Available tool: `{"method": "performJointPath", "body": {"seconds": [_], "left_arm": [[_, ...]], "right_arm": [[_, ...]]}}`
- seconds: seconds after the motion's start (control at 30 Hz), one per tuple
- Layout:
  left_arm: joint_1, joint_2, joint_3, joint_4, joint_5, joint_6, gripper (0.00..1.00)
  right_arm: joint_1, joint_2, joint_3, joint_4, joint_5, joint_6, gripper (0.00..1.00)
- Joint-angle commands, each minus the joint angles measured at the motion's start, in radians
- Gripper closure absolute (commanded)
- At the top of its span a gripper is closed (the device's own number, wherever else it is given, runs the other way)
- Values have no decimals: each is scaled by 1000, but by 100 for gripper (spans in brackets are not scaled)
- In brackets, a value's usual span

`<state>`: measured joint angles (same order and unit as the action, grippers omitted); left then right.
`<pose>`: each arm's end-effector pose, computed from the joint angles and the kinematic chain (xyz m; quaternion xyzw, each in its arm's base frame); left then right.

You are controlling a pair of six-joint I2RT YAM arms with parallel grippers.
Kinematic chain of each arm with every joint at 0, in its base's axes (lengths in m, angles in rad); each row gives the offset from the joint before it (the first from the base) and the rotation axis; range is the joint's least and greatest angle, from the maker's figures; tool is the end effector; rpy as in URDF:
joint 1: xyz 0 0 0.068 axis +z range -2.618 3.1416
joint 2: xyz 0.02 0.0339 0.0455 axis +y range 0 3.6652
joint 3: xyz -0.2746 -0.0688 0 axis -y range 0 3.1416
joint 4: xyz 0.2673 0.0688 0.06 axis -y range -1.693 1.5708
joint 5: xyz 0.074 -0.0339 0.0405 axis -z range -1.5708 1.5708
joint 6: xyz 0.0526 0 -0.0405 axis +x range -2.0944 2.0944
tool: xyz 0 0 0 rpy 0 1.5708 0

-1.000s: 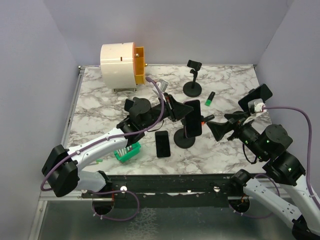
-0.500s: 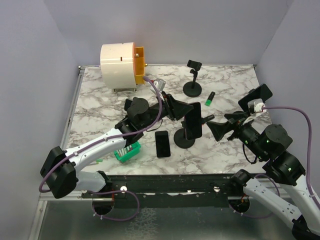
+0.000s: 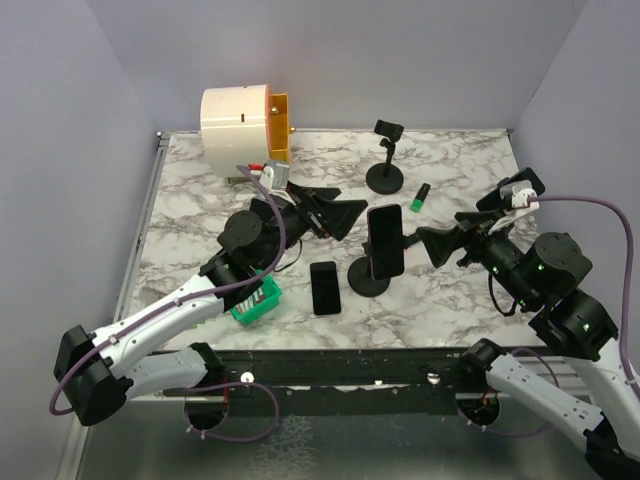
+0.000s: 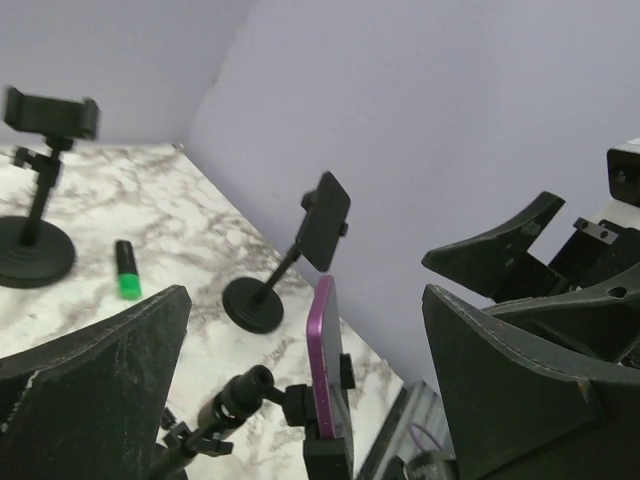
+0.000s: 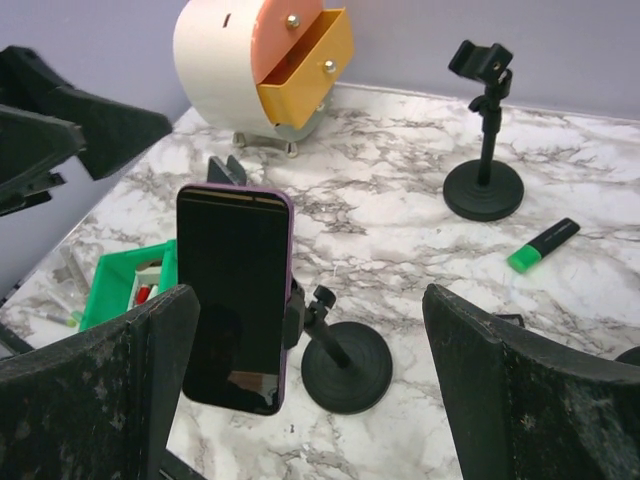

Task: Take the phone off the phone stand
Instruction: Place the phone stand with the phone at the center of the board, then remove the phone from the phone stand.

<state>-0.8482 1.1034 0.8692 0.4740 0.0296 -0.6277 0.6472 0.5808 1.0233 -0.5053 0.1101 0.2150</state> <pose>0.1927 -0.2209 0.3850 0.0795 0.6124 -0.5359 0.5758 0.1090 0.0752 0.4249 -0.1193 0.7190 0.2492 0.6377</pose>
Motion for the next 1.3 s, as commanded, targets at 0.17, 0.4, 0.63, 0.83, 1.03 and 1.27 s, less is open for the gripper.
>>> {"method": "performJointPath", "body": {"seconds": [0.17, 0.4, 0.63, 0.83, 1.03, 1.27], "left_arm": [[1, -167, -95, -75, -412, 122, 1], [2, -167, -97, -138, -540, 137, 1], [3, -175, -119, -155, -464, 146, 1], [1, -233, -119, -220, -458, 190, 1], [1, -295, -170, -184, -413, 262, 1], [0, -269, -175, -185, -374, 291, 1]], "right_arm": [[5, 175, 182, -103, 187, 55, 0], [5, 292, 307, -177, 162, 204, 0], [5, 382, 440, -215, -103, 31, 0], [60, 535, 615, -436, -89, 11, 0], [113, 580, 606, -515, -44, 4, 0], [119, 592, 583, -520, -47, -8, 0]]}}
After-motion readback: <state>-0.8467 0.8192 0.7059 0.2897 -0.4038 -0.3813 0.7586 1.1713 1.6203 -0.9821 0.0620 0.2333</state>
